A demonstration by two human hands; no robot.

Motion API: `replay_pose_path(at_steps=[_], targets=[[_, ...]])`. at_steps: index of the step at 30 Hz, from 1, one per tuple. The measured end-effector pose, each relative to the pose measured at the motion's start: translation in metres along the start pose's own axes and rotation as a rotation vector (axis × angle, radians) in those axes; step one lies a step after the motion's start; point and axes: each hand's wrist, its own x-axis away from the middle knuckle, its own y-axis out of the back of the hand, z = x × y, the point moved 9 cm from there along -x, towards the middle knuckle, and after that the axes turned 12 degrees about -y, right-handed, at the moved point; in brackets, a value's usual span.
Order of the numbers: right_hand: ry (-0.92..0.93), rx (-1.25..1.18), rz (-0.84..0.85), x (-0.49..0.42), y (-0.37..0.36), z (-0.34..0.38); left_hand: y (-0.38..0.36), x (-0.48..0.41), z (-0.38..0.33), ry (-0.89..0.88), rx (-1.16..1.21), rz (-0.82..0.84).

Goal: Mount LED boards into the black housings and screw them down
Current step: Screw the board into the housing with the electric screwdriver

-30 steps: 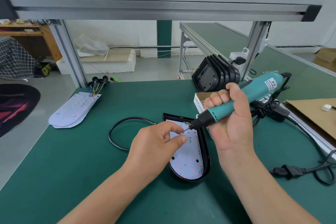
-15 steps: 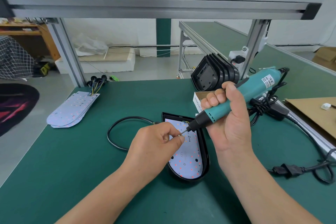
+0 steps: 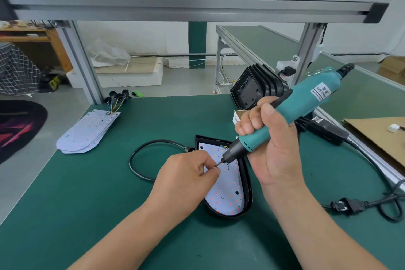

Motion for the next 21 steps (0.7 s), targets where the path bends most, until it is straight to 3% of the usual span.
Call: replay_pose_path(at_steps=[7,16,21], targets=[[-0.012,-0.003,0.021,-0.002,0.001,-0.001,0.001,0.001,-0.001,0.023,0.02,0.006],[-0.041,0.069,0.108,0.0,-0.009,-0.004,0.001,0.003,-0.016,-0.046,-0.296,0.033],[-0.051,0.033,0.03,-0.002,-0.001,-0.012,0.005,0.004,-0.017,-0.042,-0.341,-0.017]])
